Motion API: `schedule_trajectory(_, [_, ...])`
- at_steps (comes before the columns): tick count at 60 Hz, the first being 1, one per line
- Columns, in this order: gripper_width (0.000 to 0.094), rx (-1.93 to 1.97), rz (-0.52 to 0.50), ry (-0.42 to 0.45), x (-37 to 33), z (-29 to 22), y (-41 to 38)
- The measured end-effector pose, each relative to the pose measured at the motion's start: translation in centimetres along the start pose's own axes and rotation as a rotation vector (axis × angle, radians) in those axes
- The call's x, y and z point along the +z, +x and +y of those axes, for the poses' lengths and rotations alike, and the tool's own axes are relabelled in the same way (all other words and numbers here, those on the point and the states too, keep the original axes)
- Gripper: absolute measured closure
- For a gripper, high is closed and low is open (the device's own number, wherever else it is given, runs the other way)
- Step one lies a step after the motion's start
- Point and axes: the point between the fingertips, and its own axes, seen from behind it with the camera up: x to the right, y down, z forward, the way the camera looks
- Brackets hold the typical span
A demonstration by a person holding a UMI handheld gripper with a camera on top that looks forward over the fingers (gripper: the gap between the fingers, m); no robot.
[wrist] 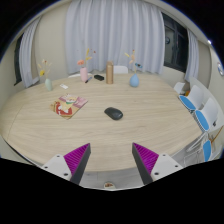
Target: Arrange mouse
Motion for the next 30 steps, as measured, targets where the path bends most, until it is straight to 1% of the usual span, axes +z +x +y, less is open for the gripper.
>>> schedule_trajectory(4, [0.0077,0.012,-0.005,0.004,0.5,0.0,-0.1])
schedule_trajectory(10, [0.0076,0.009,-0.003,0.017,3.5,-0.4,1.5])
schedule_trajectory(30, [0.0079,0.005,-0.018,0.041,13.2,-2.2,2.6])
